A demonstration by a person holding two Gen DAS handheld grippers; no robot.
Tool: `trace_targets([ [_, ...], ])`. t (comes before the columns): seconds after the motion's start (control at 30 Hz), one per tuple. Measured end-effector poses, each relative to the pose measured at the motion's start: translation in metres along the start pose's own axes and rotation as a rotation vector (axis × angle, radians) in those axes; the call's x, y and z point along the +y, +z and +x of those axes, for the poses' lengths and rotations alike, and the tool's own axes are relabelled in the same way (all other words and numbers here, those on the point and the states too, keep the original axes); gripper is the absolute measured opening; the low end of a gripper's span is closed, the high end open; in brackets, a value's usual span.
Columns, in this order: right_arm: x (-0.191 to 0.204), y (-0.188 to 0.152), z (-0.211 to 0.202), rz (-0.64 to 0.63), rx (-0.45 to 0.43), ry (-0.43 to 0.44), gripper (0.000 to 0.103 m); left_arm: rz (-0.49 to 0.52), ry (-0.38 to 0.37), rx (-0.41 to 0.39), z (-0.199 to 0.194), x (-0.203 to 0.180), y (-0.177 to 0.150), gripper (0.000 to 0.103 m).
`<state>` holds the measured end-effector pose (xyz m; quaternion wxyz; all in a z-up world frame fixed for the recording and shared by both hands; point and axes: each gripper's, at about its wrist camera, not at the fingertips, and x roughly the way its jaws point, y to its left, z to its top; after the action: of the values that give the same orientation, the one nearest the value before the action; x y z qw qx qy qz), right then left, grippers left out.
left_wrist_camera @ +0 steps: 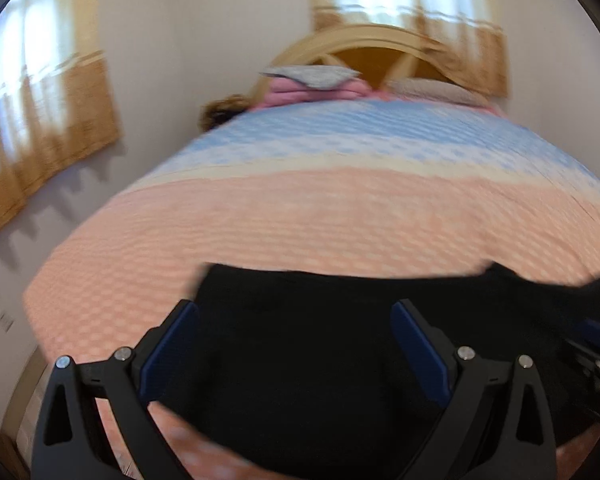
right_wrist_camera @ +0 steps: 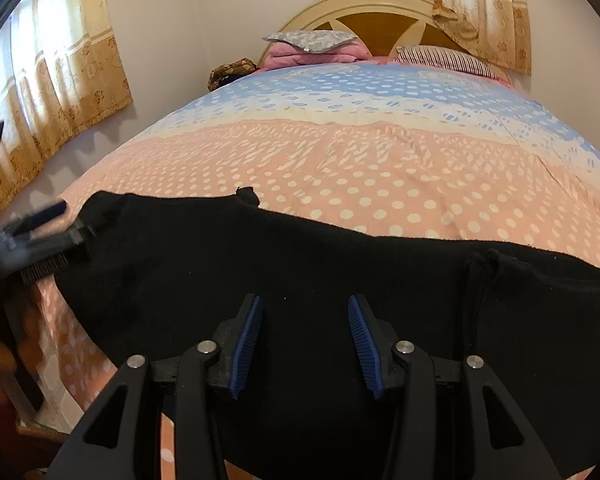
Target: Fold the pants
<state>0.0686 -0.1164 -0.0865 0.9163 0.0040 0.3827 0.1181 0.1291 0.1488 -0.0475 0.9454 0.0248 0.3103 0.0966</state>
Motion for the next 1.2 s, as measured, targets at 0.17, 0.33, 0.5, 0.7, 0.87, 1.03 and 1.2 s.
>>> trace_targets([
  [0.17,0.005,-0.003,0.001,-0.022,-0.014,-0.025,0.050,-0.163,0.081,0.081,0.021,0.065,-0.010,0.099],
  [0.33,0.008,-0.003,0.001,-0.034,-0.020,-0.032,0.052,-0.272,0.002,0.161,0.039,0.077,-0.029,0.098],
  [0.5,0.008,-0.004,0.001,-0.035,-0.019,-0.030,0.052,-0.294,-0.065,0.211,0.052,0.059,-0.041,0.088],
  [0.7,0.011,-0.005,0.002,-0.050,-0.025,-0.043,0.055,-0.299,-0.113,0.192,0.047,0.054,-0.039,0.057],
  [0.87,0.013,-0.005,0.002,-0.060,-0.028,-0.050,0.056,-0.284,-0.145,0.188,0.045,0.053,-0.039,0.041],
  [1.03,0.017,-0.005,-0.002,-0.063,-0.034,-0.068,0.056,-0.265,-0.150,0.133,0.031,0.046,-0.029,0.029],
  [1.2,0.024,-0.003,-0.025,-0.074,-0.112,-0.025,0.056,-0.172,-0.185,0.030,-0.002,0.021,-0.008,0.029],
])
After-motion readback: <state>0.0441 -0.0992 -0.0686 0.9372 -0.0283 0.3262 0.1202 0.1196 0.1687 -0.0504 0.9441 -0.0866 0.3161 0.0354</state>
